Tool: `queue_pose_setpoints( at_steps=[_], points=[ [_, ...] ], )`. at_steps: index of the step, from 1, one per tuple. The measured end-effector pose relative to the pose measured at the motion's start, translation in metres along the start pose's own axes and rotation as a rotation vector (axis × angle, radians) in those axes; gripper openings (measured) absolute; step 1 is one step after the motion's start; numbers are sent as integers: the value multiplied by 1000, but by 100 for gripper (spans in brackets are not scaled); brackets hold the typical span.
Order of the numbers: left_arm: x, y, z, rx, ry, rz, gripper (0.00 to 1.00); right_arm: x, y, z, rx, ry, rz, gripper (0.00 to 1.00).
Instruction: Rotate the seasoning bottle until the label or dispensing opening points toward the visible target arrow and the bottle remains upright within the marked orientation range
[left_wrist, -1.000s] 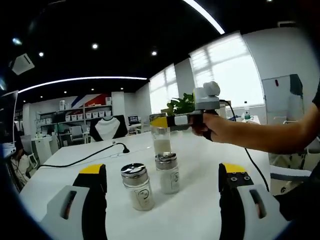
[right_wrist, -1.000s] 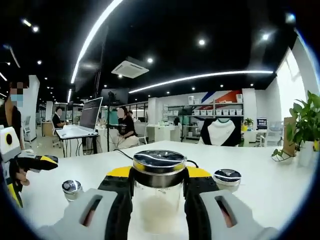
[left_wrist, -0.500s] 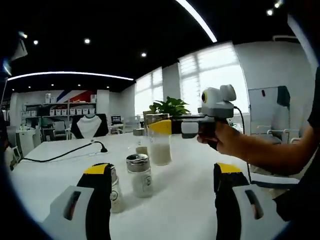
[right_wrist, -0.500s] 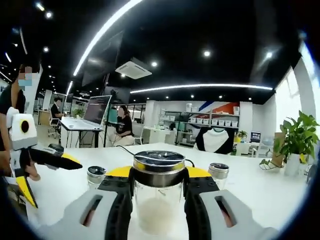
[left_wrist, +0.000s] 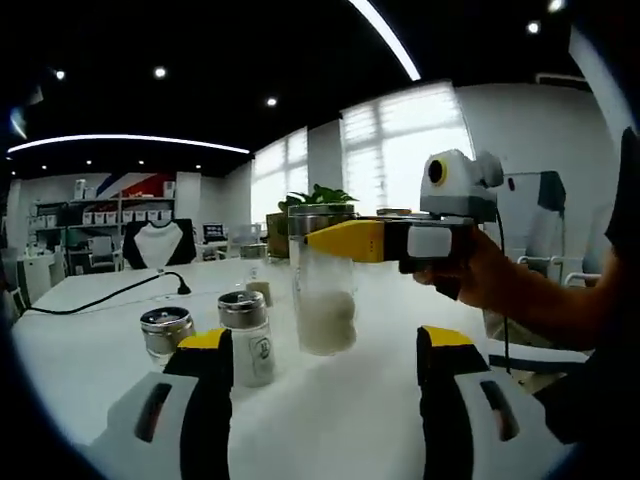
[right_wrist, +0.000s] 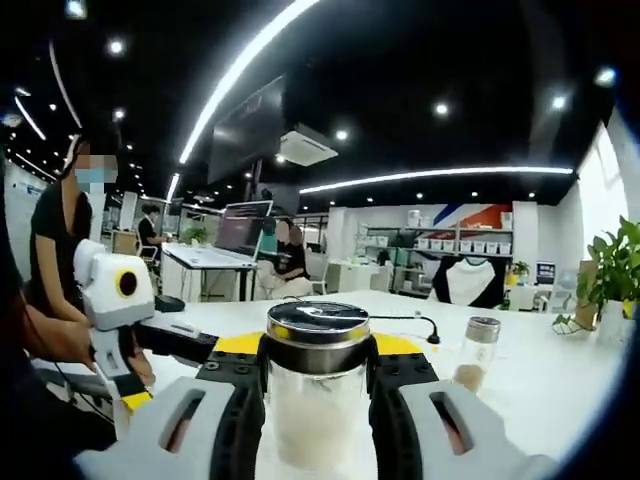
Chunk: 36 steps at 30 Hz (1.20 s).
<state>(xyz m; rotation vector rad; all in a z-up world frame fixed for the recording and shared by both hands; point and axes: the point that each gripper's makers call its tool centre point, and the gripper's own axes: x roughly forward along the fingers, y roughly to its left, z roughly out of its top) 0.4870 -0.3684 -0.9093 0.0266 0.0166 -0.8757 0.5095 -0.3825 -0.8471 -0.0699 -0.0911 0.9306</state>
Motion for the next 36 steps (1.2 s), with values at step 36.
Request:
queue_pose_setpoints(
  at_steps=[36],
  points=[
    [-7, -28, -4, 78, 46, -124, 43, -10, 80, -3, 4, -96, 369, 36]
  ],
)
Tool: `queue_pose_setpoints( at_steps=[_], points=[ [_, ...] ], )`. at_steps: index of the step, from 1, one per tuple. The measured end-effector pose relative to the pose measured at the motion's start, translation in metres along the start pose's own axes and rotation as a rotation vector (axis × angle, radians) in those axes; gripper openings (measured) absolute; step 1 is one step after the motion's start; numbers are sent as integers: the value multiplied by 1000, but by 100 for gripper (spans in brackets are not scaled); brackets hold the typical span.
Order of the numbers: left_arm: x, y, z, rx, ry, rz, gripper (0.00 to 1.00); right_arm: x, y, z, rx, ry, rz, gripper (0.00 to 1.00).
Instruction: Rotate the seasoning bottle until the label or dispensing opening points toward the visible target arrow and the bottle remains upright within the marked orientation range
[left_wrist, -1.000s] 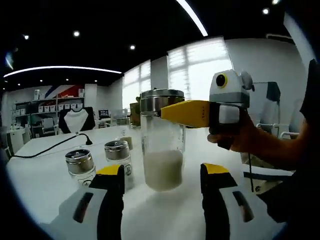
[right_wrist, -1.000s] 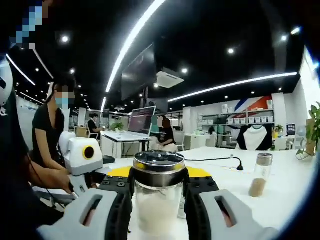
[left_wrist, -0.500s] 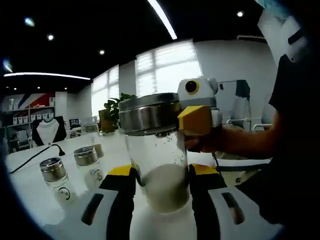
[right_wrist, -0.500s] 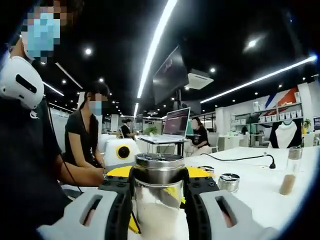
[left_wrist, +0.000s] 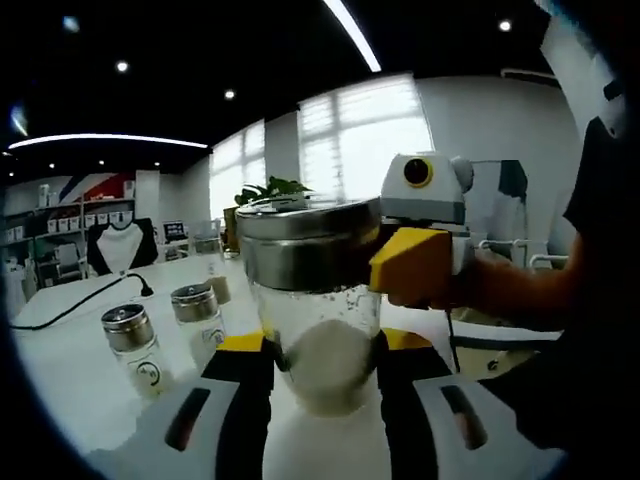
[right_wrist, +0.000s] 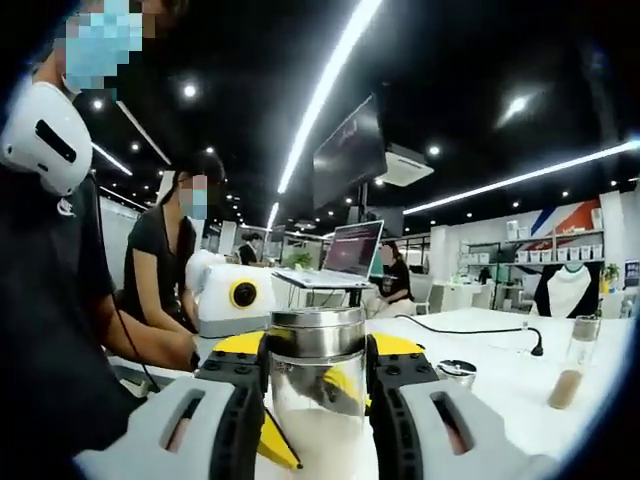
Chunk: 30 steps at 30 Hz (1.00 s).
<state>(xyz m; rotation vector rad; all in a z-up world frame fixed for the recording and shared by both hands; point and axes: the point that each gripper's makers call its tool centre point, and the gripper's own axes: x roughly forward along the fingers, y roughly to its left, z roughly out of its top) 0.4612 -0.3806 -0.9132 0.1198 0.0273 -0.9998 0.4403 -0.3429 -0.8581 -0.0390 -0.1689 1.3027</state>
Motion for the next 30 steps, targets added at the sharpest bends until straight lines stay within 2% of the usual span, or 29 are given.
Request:
queue_pose_setpoints(
  at_steps=[3, 6, 9, 11, 16, 20, 24, 26, 27, 29, 30],
  points=[
    [-1, 15, -7, 61, 73, 111, 42, 6, -4, -7, -56, 50, -47, 36],
    [-2, 21, -9, 60, 95, 181, 42, 16, -7, -11, -107, 61, -107, 37],
    [-4, 27, -10, 99, 115, 234, 42, 21, -12, -13, -95, 66, -158, 38],
    [-5, 30, -8, 119, 119, 266, 42, 24, -15, -12, -97, 58, -201, 39],
    [-6, 34, -2, 119, 81, 324, 42, 28, -23, -6, -122, 43, -312, 40],
    [-5, 36, -3, 122, 74, 340, 43, 28, -31, -10, -97, 59, -420, 40],
    [-3, 36, -5, 109, 53, 307, 43, 29, -31, -12, -148, 88, -480, 40],
    [-2, 33, 1, 150, 0, 272, 44, 27, -31, -9, -145, 72, -454, 40],
    [-3, 31, 3, 156, -9, 251, 44, 26, -29, -7, -95, 57, -415, 40],
    [-3, 24, 6, 117, -40, 180, 44, 21, -28, -3, 10, 34, -360, 40],
    [-2, 19, 9, 85, -64, 134, 44, 19, -26, -1, 23, 24, -326, 40]
  ],
)
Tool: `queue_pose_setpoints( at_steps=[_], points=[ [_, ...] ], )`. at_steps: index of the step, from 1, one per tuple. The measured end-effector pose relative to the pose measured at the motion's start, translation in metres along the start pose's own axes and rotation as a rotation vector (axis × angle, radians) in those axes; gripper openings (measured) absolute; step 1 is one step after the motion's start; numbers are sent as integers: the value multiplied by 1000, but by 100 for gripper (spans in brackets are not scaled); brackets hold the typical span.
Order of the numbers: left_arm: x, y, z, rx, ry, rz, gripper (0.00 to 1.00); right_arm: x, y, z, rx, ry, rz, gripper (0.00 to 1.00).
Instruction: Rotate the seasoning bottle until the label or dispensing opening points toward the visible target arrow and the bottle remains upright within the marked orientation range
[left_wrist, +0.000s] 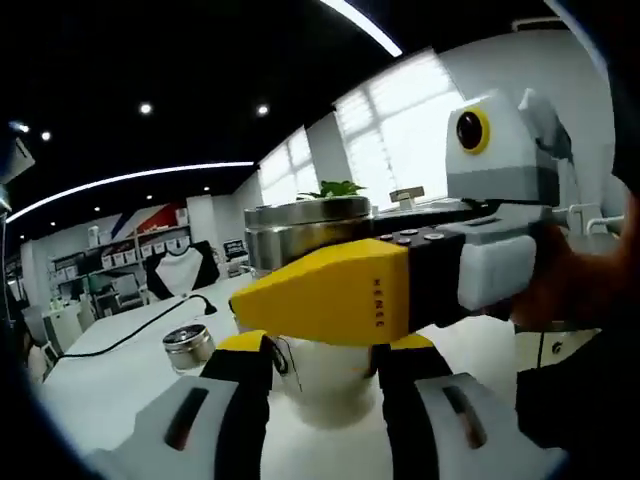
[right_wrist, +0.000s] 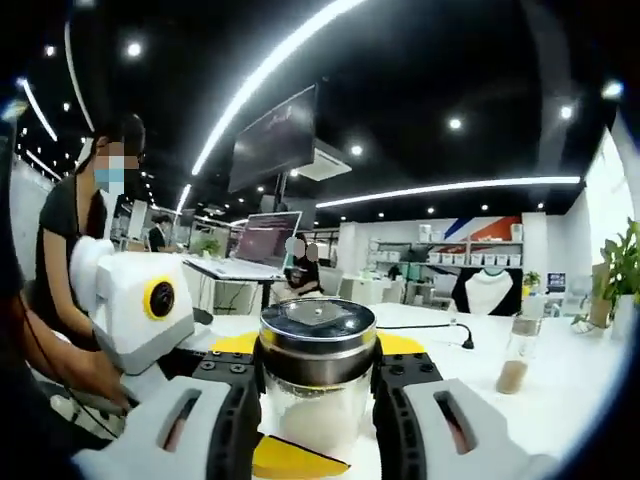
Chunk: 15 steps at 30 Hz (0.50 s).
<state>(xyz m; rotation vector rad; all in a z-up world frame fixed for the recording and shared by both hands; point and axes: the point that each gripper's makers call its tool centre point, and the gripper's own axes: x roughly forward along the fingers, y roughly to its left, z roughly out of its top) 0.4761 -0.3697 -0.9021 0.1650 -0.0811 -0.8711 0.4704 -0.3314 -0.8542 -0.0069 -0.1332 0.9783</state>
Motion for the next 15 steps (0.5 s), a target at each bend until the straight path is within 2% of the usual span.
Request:
queue_pose_setpoints(
  at_steps=[3, 4, 5, 7, 10, 13, 15],
  points=[
    [-2, -11, 10, -106, -65, -102, 45, -9, 16, 12, -5, -65, 159, 40],
    [-2, -15, 13, -128, -85, -136, 47, -14, 22, 17, 29, -83, 215, 40],
    [-3, -22, 18, -148, -108, -180, 47, -16, 25, 20, 59, -90, 239, 40],
    [-5, -31, 21, -147, -106, -233, 48, -21, 31, 22, 89, -98, 307, 40],
    [-3, -33, 18, -116, -84, -220, 47, -22, 32, 20, 60, -93, 311, 40],
    [-1, -28, 15, -109, -63, -170, 47, -19, 29, 16, 60, -83, 301, 40],
    [-1, -17, 13, -99, -53, -95, 47, -16, 24, 16, 61, -97, 263, 40]
  ],
)
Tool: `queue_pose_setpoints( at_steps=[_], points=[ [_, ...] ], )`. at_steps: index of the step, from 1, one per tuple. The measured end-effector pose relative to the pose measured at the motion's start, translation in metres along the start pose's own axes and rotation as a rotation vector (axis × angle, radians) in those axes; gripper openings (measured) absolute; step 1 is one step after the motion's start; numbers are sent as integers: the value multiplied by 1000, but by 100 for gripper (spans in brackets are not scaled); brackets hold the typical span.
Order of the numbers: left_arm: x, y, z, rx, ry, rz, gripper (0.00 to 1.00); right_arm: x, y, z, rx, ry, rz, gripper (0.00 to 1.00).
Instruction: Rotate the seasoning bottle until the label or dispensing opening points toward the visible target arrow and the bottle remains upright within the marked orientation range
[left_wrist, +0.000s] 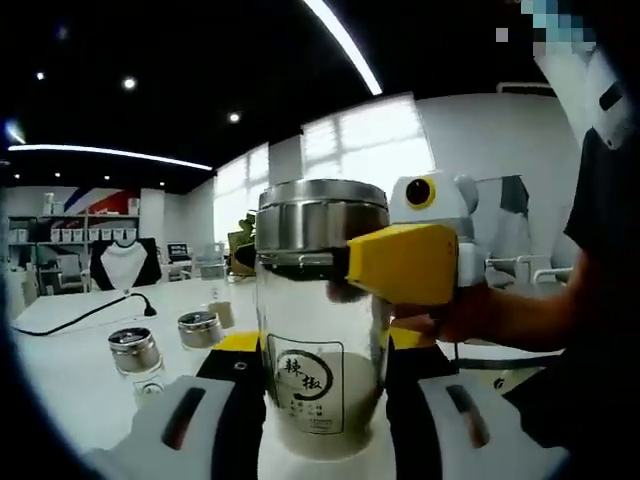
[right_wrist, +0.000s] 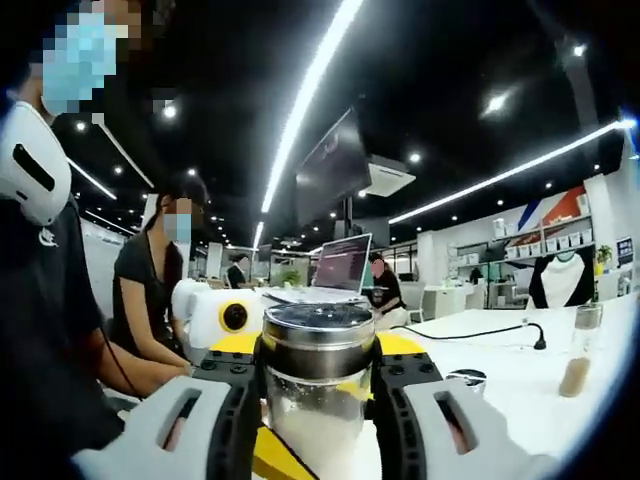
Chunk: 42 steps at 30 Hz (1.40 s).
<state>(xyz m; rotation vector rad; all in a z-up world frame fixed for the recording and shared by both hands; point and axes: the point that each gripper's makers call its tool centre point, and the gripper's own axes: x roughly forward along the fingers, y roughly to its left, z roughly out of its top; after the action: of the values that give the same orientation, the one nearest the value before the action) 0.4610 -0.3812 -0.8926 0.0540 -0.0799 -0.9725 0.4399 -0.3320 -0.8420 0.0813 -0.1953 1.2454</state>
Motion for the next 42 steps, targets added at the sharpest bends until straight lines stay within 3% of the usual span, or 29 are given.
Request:
queue_pose_setpoints(
  at_steps=[1, 4, 6, 9, 12, 16, 21, 23, 25, 27, 32, 33, 35, 38, 42],
  points=[
    [-2, 11, -1, 34, 10, 72, 47, 1, -6, 0, -1, -4, -37, 40],
    [-5, 28, -5, 79, 53, 195, 47, 4, -25, -6, 59, -3, -163, 40],
    [-7, 32, -4, 114, 48, 248, 47, 8, -28, -8, 109, -29, -210, 40],
    [-9, 38, -7, 196, 80, 316, 47, 12, -30, -12, 87, -29, -278, 41],
    [-10, 42, -9, 264, 104, 367, 47, 16, -30, -15, 28, 14, -346, 42],
    [-12, 44, -9, 245, 86, 387, 47, 18, -27, -15, -36, 39, -374, 42],
    [-14, 48, -11, 237, 82, 425, 47, 20, -26, -18, -48, 64, -430, 41],
    [-12, 47, -13, 201, 81, 395, 47, 19, -26, -20, -75, 76, -446, 41],
    [-8, 40, -15, 111, 56, 319, 47, 16, -30, -19, -63, 78, -443, 40],
    [-6, 37, -14, 70, 36, 284, 47, 16, -30, -18, -57, 78, -406, 39],
    [-3, 25, -6, 15, -35, 129, 46, 10, -29, -12, -65, 96, -309, 38],
    [-3, 23, -5, 11, -39, 118, 45, 9, -27, -12, -68, 94, -285, 38],
    [-3, 18, -4, 9, -40, 71, 45, 7, -17, -10, -82, 95, -173, 38],
    [-3, 5, -2, 23, -40, -23, 45, 2, -7, -7, -87, 88, -76, 38],
    [-4, -10, 2, -24, -63, -139, 45, -9, 2, -1, -66, 67, 23, 38]
  ],
)
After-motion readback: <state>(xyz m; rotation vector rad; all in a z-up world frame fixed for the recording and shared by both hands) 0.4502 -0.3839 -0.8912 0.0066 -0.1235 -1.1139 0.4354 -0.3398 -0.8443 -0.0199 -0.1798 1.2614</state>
